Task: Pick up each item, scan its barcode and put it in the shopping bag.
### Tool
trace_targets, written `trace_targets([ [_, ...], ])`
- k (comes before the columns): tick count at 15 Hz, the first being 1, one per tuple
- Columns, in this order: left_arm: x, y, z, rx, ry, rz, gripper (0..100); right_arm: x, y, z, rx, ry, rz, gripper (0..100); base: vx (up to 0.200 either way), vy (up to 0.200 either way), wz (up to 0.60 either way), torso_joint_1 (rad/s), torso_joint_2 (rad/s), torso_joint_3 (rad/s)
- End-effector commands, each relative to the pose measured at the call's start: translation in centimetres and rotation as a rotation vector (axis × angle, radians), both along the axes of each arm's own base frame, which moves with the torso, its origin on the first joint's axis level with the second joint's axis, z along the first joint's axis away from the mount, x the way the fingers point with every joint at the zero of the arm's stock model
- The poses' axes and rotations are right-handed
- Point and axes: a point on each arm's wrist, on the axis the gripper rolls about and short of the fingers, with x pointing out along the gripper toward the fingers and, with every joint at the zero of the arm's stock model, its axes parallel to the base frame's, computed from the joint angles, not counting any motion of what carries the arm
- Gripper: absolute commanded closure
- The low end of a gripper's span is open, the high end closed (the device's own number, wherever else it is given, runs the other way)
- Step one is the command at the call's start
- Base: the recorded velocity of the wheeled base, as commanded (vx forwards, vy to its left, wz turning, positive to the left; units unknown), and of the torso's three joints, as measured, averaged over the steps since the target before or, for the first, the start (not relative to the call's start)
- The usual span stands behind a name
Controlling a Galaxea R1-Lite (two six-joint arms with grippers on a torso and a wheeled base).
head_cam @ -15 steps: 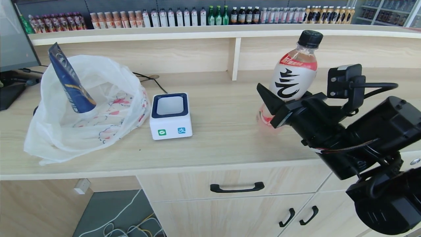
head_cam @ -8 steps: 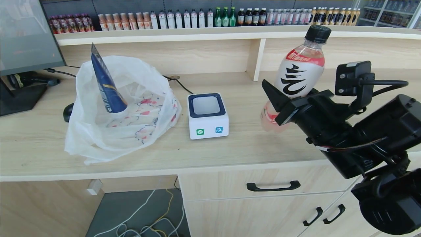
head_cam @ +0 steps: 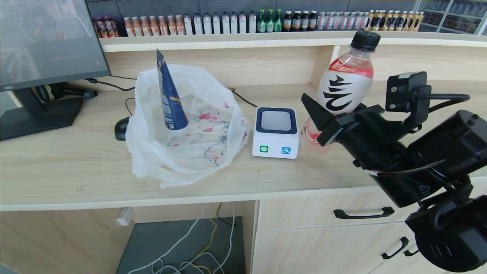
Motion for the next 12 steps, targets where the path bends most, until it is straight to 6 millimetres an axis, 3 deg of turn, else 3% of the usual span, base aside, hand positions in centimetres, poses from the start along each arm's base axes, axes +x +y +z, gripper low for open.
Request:
trace_targets([
  [1,0.0,0.0,0.0,0.0,0.0,0.001,0,-0.3,0.0,0.3,0.006,-0.011,0.006,100,0.0,0.0,0.0,0.0,0.0,0.0],
  [6,0.0,0.0,0.0,0.0,0.001,0.001,0,-0.4,0.0,0.6,0.008,-0.022,0.005,100,0.0,0.0,0.0,0.0,0.0,0.0],
  [9,0.0,0.0,0.0,0.0,0.0,0.001,0,-1.1,-0.4,2.3,0.039,-0.075,0.006,100,0.0,0.0,0.0,0.0,0.0,0.0],
  [12,0.0,0.0,0.0,0.0,0.0,0.001,0,-0.5,1.3,6.2,0.066,-0.111,0.023,100,0.0,0.0,0.0,0.0,0.0,0.0],
])
